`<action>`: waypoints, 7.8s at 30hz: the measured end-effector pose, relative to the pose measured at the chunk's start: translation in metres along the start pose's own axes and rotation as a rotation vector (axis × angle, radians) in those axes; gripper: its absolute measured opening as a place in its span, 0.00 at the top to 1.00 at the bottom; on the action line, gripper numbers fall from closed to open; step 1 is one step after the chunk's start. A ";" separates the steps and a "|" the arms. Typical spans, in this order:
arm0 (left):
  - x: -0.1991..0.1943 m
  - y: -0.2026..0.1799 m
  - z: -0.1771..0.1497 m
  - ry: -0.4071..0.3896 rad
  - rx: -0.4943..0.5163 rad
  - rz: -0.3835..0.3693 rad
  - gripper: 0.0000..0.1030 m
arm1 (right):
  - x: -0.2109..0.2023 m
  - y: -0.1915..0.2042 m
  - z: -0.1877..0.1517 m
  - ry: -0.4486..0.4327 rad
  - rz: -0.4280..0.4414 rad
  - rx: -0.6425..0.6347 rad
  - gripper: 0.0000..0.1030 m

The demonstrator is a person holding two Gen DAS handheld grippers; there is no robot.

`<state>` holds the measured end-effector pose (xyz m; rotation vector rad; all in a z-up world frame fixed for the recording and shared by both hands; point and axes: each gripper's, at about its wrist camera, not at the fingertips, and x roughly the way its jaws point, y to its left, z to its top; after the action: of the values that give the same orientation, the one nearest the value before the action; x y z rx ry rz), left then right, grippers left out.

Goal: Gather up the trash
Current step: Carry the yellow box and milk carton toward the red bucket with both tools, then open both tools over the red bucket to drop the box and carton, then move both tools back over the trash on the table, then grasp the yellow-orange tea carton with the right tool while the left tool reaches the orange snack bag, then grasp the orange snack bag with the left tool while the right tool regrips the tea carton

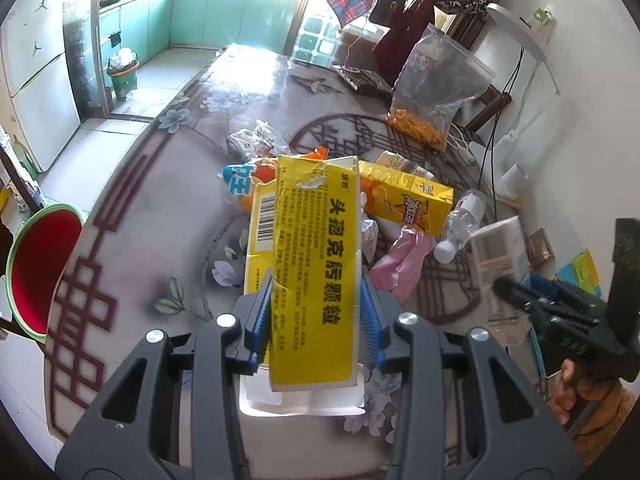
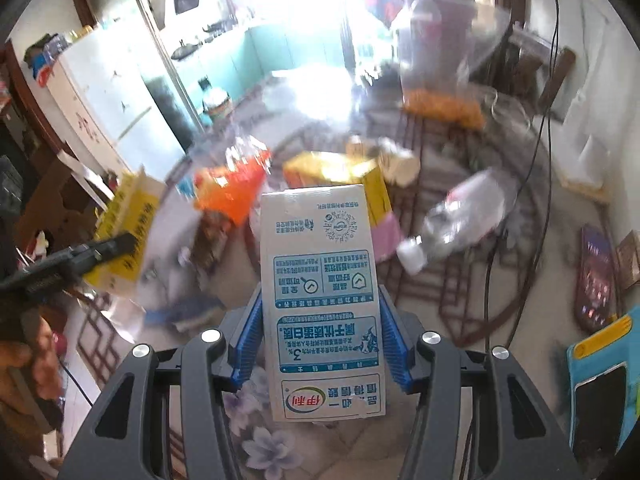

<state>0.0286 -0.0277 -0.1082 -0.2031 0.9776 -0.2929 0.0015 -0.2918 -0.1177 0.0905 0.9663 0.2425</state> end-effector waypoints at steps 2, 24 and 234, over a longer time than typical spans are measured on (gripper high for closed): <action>-0.005 0.005 0.001 -0.010 -0.005 0.000 0.64 | -0.006 0.007 0.008 -0.028 0.000 0.000 0.51; -0.066 0.111 0.014 -0.116 -0.087 0.038 0.63 | 0.000 0.123 0.040 -0.118 0.019 -0.081 0.50; 0.144 0.023 0.084 0.139 0.235 0.146 0.66 | 0.197 0.003 0.069 0.313 0.043 0.167 0.27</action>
<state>0.1774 -0.0510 -0.1821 0.1046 1.0801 -0.2877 0.1653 -0.2387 -0.2361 0.2313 1.2964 0.2191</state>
